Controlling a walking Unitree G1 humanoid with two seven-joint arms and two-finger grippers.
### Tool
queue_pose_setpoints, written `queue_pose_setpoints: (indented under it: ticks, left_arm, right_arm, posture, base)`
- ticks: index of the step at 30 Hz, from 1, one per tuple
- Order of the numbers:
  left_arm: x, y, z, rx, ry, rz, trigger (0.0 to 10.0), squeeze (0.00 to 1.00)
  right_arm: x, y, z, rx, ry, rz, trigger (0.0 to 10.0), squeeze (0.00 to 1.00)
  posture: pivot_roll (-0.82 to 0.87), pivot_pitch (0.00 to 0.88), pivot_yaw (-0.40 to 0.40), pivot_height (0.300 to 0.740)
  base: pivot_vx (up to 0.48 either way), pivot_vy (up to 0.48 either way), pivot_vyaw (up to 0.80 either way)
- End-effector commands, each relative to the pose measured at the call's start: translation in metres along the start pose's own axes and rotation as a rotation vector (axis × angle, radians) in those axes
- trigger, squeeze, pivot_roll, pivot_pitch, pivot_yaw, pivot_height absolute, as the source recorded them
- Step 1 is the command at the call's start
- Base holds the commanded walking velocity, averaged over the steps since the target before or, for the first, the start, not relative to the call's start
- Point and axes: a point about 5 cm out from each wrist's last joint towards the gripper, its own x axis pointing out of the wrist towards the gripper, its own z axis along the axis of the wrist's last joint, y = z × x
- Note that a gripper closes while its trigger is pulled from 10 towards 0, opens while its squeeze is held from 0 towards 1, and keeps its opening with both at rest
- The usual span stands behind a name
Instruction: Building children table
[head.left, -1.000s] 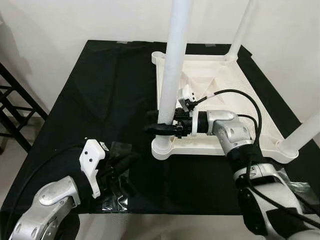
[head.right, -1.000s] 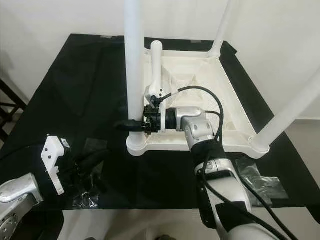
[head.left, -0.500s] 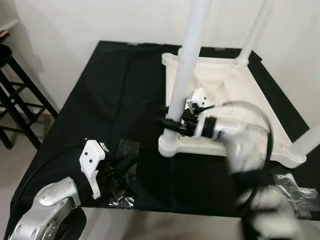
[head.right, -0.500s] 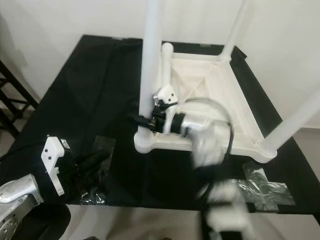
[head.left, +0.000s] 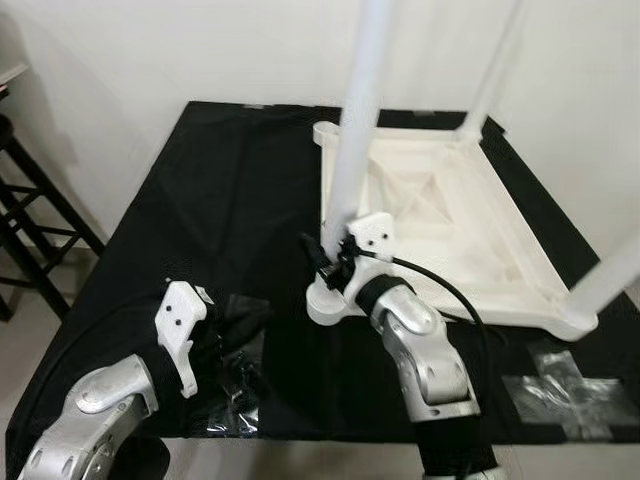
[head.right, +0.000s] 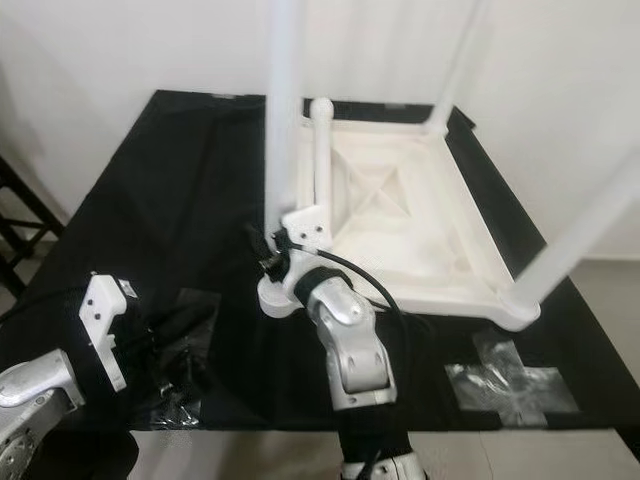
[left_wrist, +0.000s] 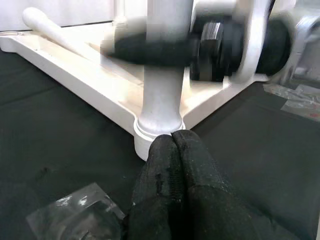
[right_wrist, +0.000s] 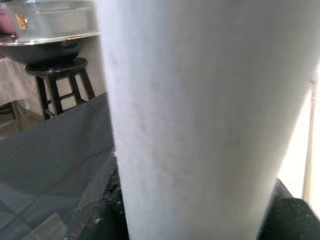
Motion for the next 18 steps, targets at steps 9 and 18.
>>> queue_pose_setpoints:
  ticks: [9,18]
  left_arm:
    - [-0.003,0.004,-0.003,0.010,0.028,0.006,10.0,0.00]
    - [-0.007,0.004,-0.004,0.016,0.035,0.013,10.0,0.00]
  right_arm:
    - [-0.005,-0.021,0.037,-0.190,0.014,0.621,10.0,0.00]
    - [0.012,-0.036,0.061,-0.192,0.056,0.829,10.0,0.00]
  posture:
    - [0.13,0.085,-0.038,0.740]
    - [0.16,0.094,-0.034,0.740]
  base:
    - [0.000,0.000,0.00]
    - [0.000,0.000,0.00]
